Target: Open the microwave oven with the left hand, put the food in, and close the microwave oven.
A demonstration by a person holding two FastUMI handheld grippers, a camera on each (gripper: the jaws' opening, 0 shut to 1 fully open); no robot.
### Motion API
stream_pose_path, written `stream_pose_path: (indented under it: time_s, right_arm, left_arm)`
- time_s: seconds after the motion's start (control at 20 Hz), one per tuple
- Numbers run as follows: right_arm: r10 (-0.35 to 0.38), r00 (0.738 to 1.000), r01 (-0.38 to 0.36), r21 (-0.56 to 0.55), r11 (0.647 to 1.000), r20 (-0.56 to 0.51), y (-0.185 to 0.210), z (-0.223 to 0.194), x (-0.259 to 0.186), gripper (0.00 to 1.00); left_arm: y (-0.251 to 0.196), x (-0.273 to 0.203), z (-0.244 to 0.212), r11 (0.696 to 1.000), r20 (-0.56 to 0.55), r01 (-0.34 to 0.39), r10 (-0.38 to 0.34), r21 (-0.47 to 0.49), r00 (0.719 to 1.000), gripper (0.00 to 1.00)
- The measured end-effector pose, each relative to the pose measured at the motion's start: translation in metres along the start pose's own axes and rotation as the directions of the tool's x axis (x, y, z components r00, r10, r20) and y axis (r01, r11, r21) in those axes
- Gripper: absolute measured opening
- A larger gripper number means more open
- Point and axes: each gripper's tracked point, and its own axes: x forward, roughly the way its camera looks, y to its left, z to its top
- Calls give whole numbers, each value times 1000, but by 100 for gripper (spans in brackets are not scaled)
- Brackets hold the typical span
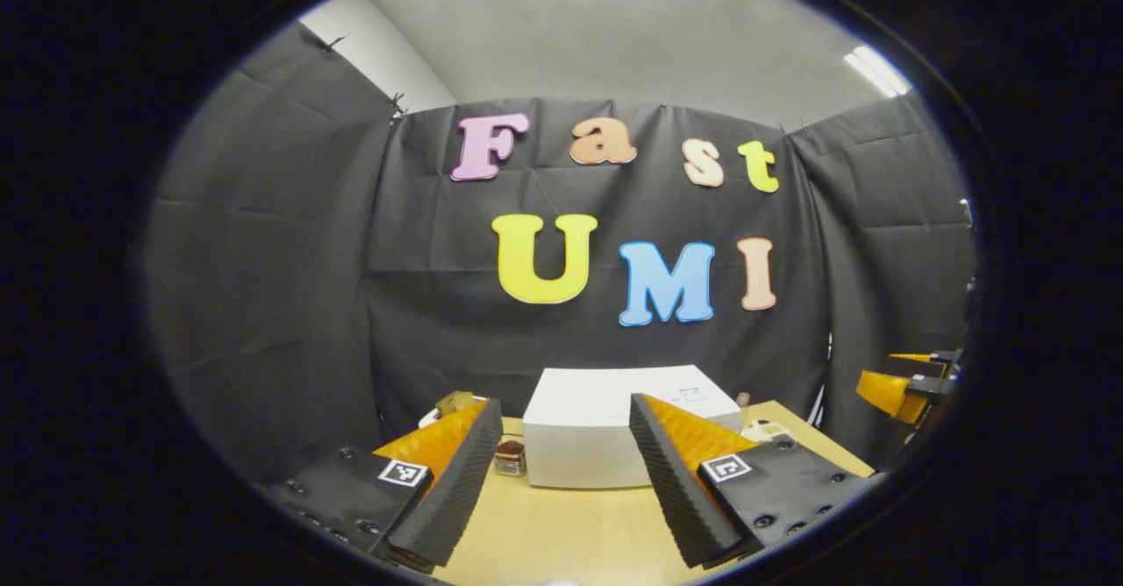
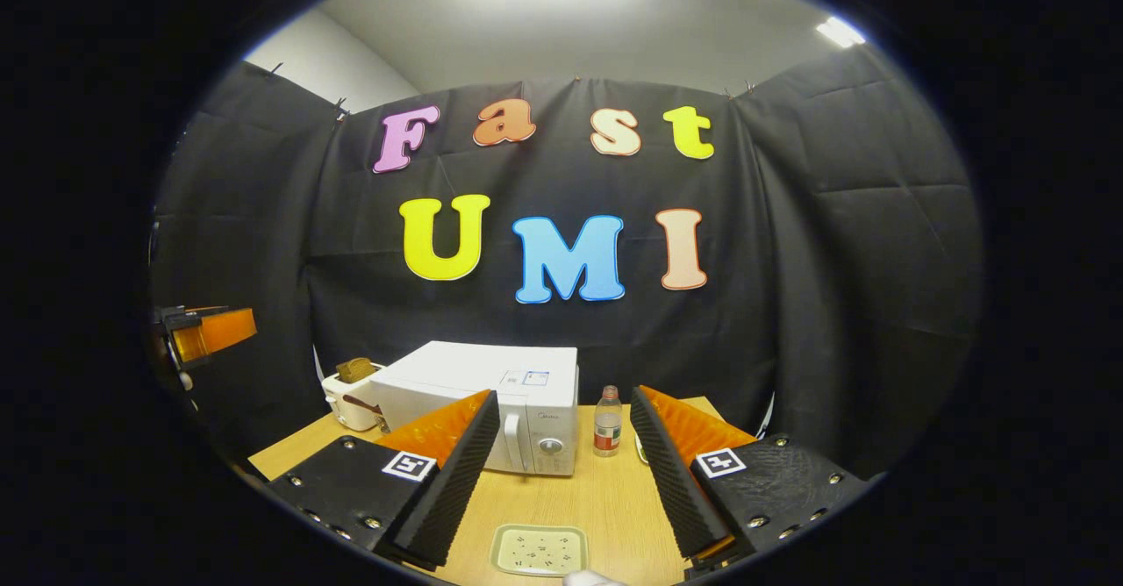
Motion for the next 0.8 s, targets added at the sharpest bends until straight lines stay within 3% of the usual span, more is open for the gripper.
stream_pose_path:
  time_s: [0.05,0.8]
  right_arm:
    - [-3,1000,3,1,1000,2,0,1,1,94]
    - [-38,999,37,34,999,24,-9,15,3,92]
  left_arm:
    - [0,-1,0,1000,6,-3,3,15,1000,99]
    - [0,-1,-3,1000,13,1,-1,-2,1000,100]
